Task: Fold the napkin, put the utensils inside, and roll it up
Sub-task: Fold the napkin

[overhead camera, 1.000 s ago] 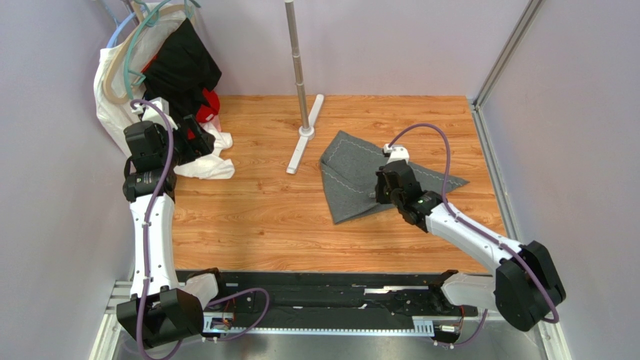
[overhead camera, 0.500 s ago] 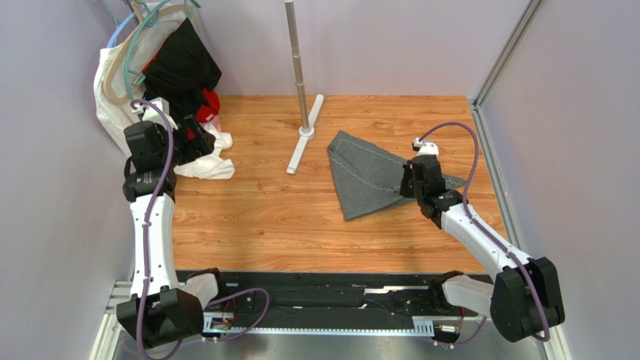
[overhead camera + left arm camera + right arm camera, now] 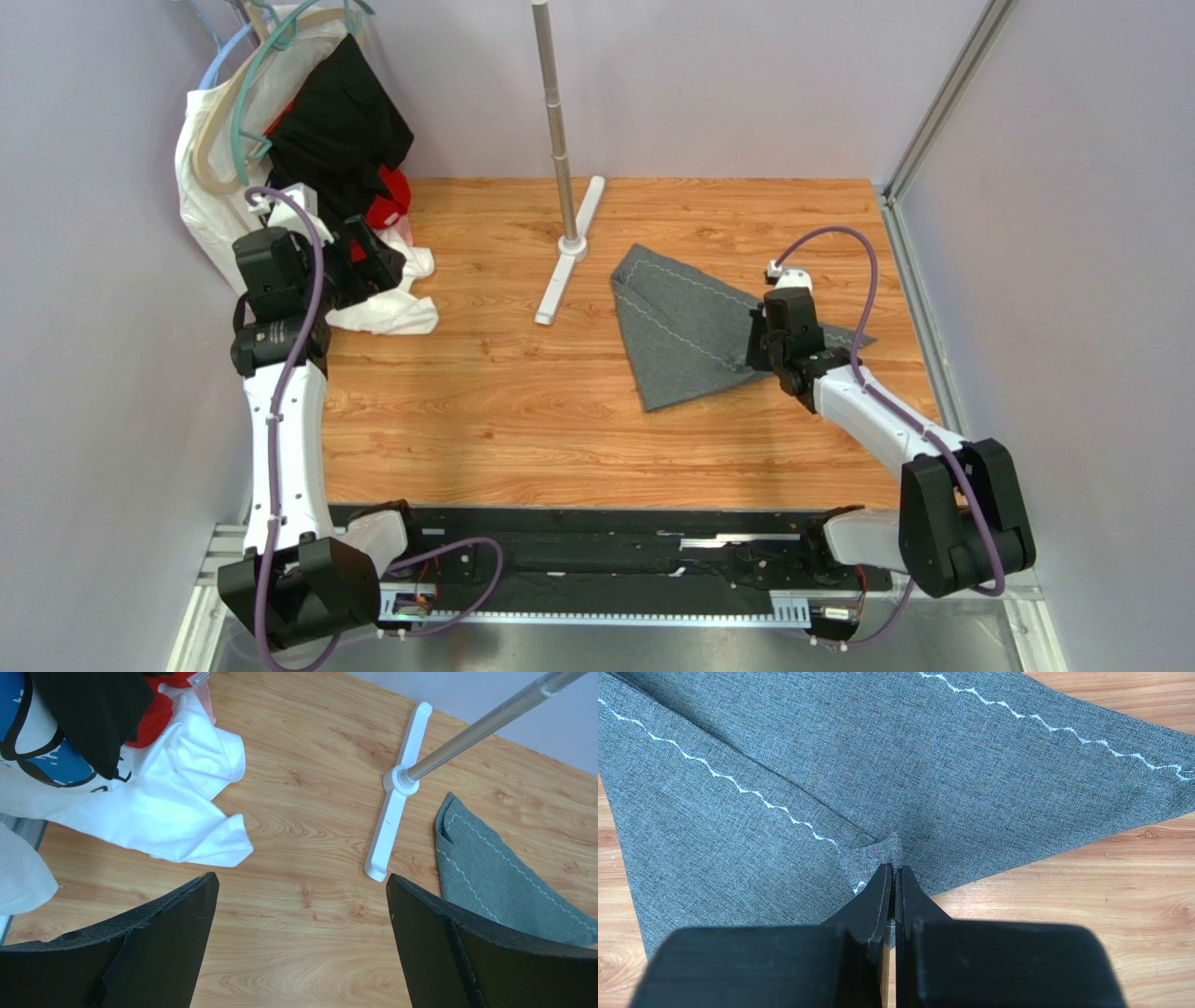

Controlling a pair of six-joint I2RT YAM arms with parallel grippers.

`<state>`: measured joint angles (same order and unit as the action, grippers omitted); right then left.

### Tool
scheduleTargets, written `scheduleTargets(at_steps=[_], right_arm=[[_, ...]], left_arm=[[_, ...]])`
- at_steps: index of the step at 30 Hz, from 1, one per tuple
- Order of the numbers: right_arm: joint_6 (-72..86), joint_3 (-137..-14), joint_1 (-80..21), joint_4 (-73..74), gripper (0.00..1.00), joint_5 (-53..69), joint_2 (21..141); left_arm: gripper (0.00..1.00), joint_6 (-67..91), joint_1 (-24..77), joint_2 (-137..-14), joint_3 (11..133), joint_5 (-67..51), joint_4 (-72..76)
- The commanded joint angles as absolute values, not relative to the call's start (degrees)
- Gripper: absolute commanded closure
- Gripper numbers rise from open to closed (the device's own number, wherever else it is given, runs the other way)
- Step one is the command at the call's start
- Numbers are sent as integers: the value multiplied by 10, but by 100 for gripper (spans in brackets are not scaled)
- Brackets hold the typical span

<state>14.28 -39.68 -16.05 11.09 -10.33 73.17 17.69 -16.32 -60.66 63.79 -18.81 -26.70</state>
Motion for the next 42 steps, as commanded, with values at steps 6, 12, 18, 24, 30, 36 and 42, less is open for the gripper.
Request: scheduleTargets(at_steps=[6,12,18,24,30,36,42], right_arm=[[130,-428,-153,70,100,-101,728],[119,-457,-133,69,100,-88,755],[119,-468,-127,75,100,-83,767],[132,-453,-126,90,100,-95,787],[163,-444,-123,117,98,-156,790],[163,-480,-123,131,100,-157,831],[153,-511,-124,120,100,-127,829]], left_arm=[[1,186,-168,-608,636,-204,-239],[1,187,-167,-608,636,-204,-238],[1,186,-167,-610,637,-207,-238],[1,188,-167,-610,635,-209,-237],[1,191,-168,-612,635,-214,-236],[1,192,-166,-611,634,-220,-232],[1,192,-167,-613,633,-219,-232]])
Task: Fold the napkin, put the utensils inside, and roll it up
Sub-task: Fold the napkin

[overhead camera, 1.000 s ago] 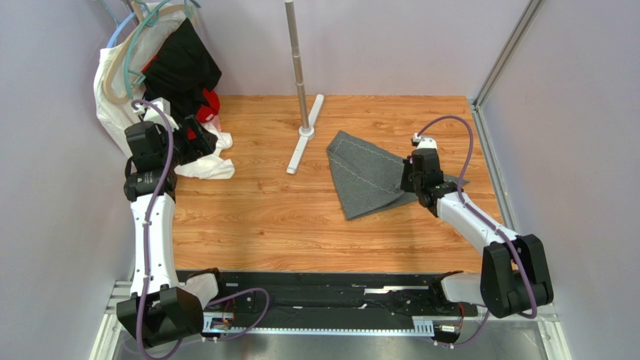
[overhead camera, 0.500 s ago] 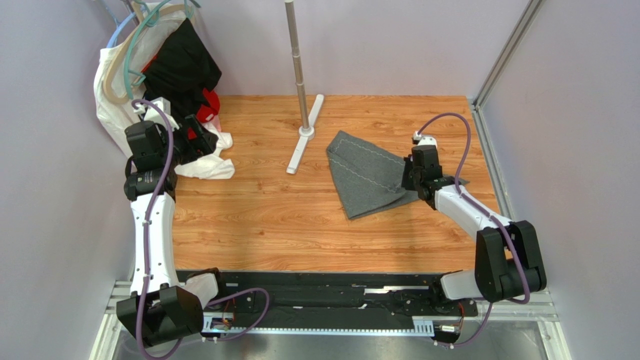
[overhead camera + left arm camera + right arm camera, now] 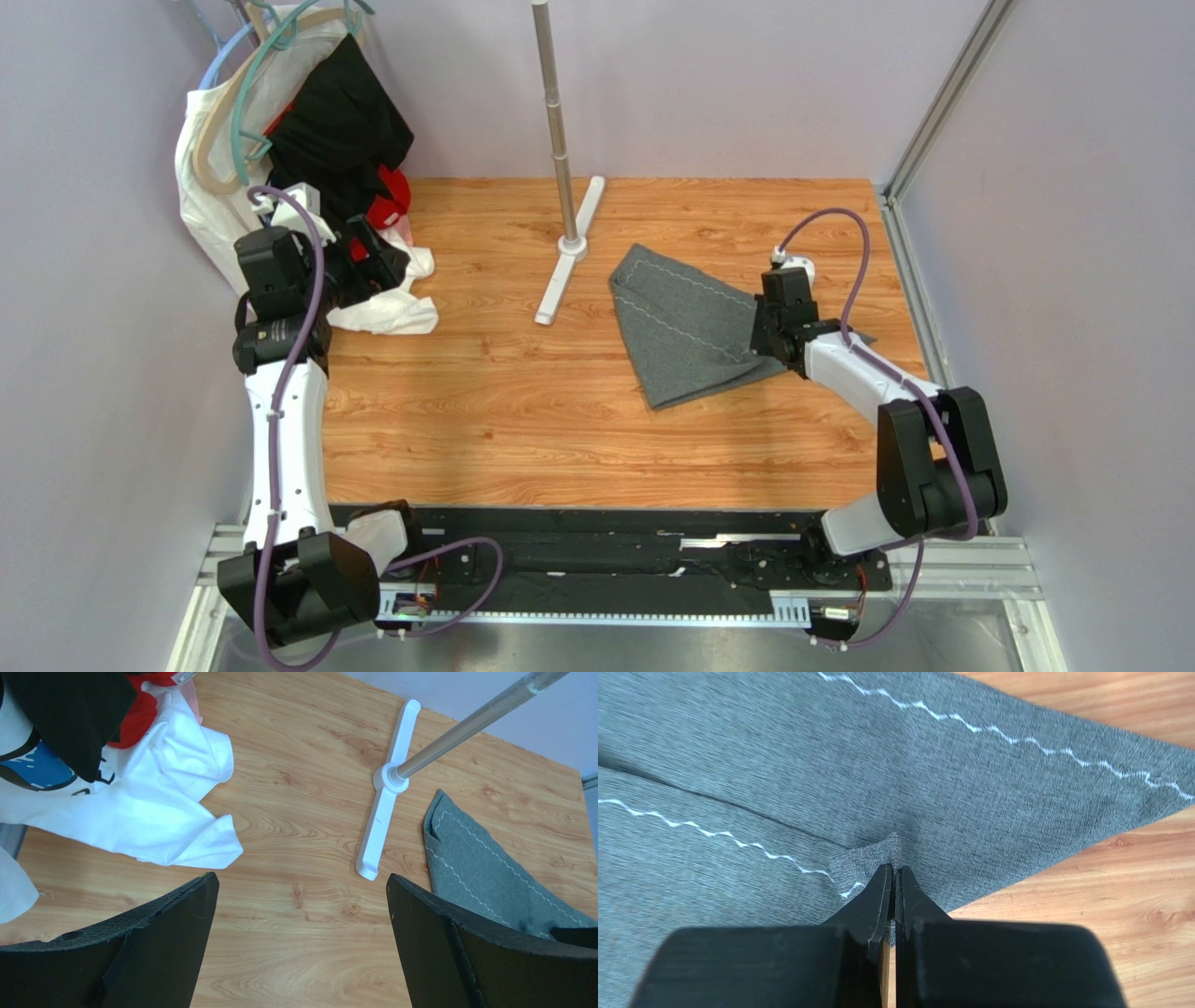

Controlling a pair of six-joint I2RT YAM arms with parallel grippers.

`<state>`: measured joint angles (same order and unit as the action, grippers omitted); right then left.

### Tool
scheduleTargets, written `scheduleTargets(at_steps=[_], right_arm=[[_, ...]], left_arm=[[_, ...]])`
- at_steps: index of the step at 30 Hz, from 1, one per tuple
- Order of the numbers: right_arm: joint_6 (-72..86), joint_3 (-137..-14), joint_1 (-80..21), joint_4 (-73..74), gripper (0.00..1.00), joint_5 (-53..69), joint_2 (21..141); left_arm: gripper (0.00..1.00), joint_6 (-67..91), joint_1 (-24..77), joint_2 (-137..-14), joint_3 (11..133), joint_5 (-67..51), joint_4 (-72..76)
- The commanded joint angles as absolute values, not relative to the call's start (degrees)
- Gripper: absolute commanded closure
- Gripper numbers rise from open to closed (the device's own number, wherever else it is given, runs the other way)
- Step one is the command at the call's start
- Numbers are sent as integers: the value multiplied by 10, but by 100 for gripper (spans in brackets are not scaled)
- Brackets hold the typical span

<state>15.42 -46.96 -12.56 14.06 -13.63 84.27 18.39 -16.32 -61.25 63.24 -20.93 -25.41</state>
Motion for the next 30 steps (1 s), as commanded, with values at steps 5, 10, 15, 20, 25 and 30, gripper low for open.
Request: scheduleTargets(at_steps=[5,10,15,20,25,30], right_arm=[[141,-522,-124,101,100,-92,807],[134,-493,-123,68,100,-86,791],[139,-488,-123,60,100,-82,795],[140,-518,-123,54,100,-69,809],[138,-548,-124,60,100,-48,810],[132,-518,-123,63,100,-74,815]], left_arm=[[1,192,-167,-612,633,-219,-231],[1,192,-167,-610,633,-217,-231],[1,193,-168,-610,632,-217,-230],[1,192,-167,-610,631,-221,-229],[1,197,-167,-612,629,-228,-226],[2,202,-168,-614,628,-240,-221]])
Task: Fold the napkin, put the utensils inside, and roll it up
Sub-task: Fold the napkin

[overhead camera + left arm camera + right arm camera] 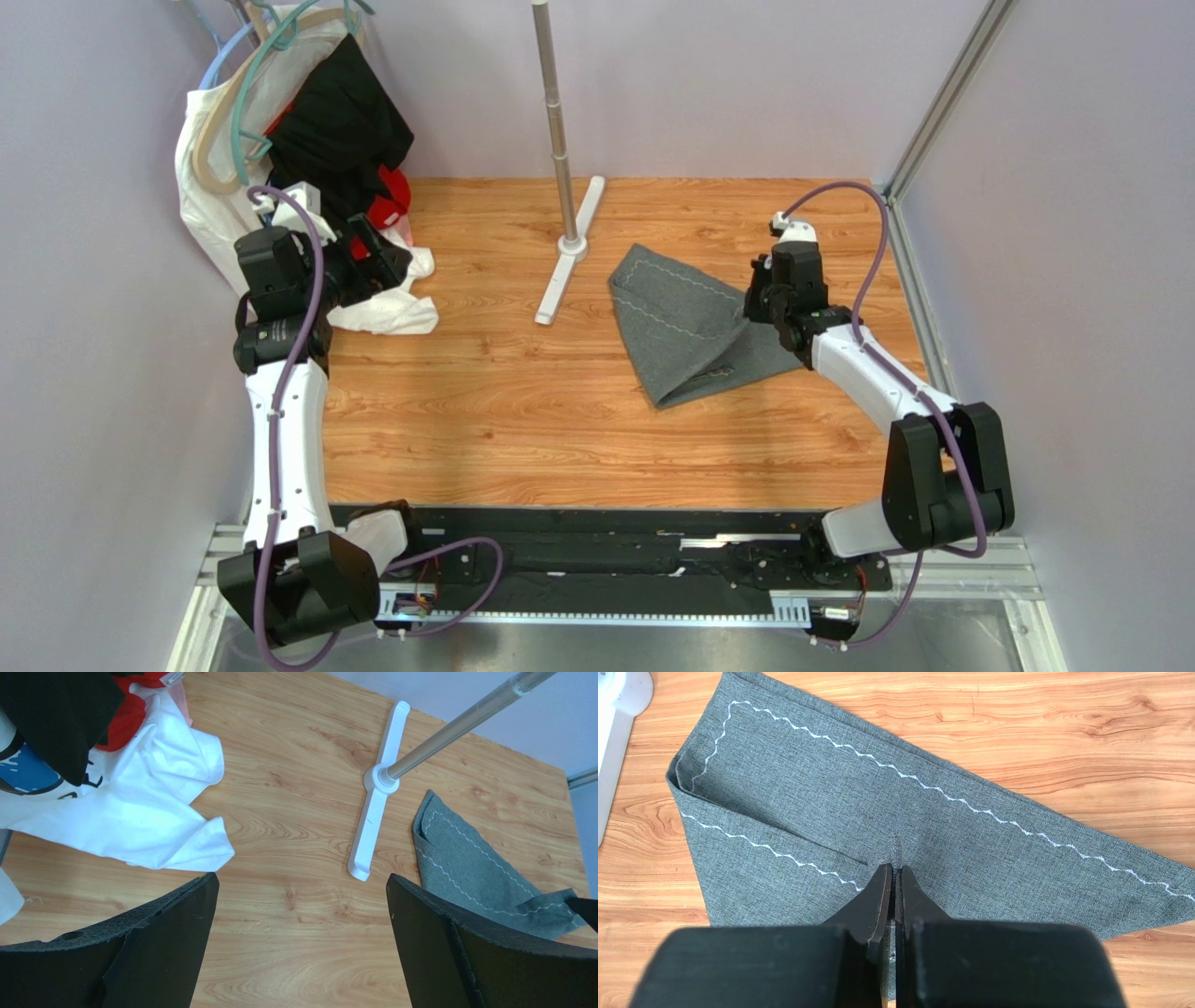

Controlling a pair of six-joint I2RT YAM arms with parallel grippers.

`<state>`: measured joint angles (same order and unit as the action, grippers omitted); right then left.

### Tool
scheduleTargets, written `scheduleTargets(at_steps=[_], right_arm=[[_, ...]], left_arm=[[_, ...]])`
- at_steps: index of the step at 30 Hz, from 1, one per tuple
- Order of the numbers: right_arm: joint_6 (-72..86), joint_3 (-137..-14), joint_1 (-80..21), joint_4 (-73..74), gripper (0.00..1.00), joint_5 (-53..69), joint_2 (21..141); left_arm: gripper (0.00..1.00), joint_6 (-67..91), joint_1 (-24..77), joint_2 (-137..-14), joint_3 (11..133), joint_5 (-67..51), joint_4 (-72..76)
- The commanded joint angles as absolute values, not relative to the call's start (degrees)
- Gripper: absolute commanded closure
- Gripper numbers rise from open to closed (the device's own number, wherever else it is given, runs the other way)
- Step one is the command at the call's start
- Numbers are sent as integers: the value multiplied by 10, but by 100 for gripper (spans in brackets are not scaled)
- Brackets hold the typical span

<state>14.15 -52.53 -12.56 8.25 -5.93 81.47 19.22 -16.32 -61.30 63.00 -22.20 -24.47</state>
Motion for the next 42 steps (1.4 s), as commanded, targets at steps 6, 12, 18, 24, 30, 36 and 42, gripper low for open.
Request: scheduleTargets(at_steps=[6,12,18,24,30,36,42], right_arm=[[151,-486,-122,83,100,-113,833],[180,-496,-120,119,100,-150,850],[206,-546,-122,206,67,-198,881],[205,-548,-122,238,26,-188,814],[201,-553,-122,279,25,-135,802],[236,-544,-120,306,27,-138,812],[283,-522,-114,290,30,-104,827]], left_arm=[[2,207,-167,-614,626,-250,-217],[3,213,-126,-615,622,-252,-214],[3,219,-57,-622,621,-251,-214],[4,207,43,-641,625,-228,-230],[4,214,72,-667,629,-250,-233],[4,215,73,-668,629,-252,-233],[4,213,73,-664,629,-253,-234]])
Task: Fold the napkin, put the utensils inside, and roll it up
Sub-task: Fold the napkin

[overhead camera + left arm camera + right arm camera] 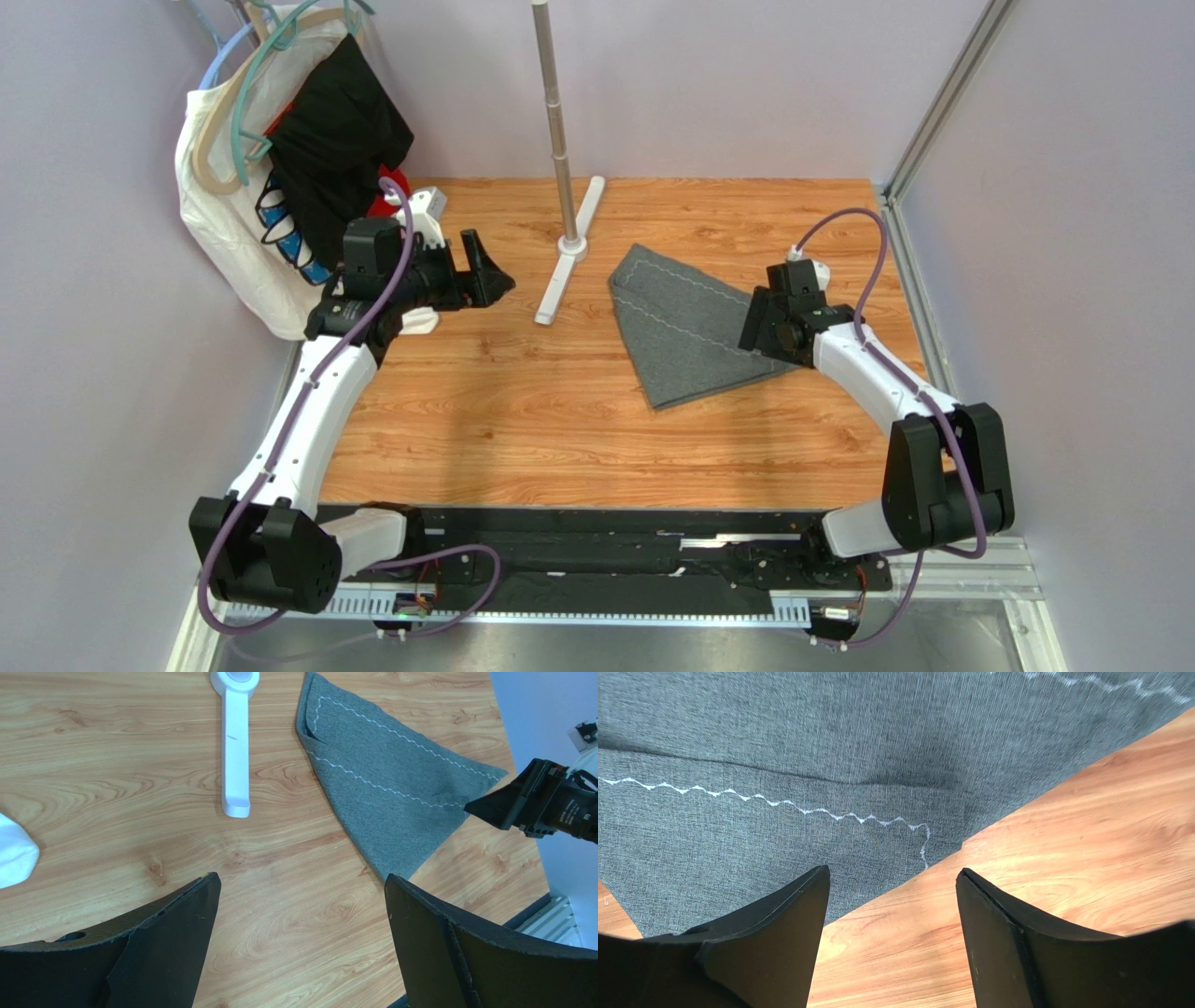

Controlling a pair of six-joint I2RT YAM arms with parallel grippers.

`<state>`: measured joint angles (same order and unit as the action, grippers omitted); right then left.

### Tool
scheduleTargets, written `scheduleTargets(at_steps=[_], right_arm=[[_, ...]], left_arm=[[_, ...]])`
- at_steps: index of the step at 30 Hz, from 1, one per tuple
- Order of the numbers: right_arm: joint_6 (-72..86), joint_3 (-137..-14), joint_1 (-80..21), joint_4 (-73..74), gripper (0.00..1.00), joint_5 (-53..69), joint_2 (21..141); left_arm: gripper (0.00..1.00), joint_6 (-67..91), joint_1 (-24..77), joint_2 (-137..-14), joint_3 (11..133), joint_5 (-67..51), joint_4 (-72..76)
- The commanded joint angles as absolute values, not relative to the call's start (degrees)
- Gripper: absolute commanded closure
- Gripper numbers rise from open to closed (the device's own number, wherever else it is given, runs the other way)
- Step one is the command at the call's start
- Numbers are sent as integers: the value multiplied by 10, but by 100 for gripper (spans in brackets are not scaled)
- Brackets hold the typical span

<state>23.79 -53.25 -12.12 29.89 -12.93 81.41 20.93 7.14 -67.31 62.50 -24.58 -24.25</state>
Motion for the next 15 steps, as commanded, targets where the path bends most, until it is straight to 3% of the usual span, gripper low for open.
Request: scheduleTargets(at_steps=[1,15], right_arm=[[289,-519,-114,287,30,-97,828],[319,-519,-107,260,44,-95,886]], left_arm=[[4,213,73,-664,630,-253,-234],[4,213,73,-660,630,-257,-235]])
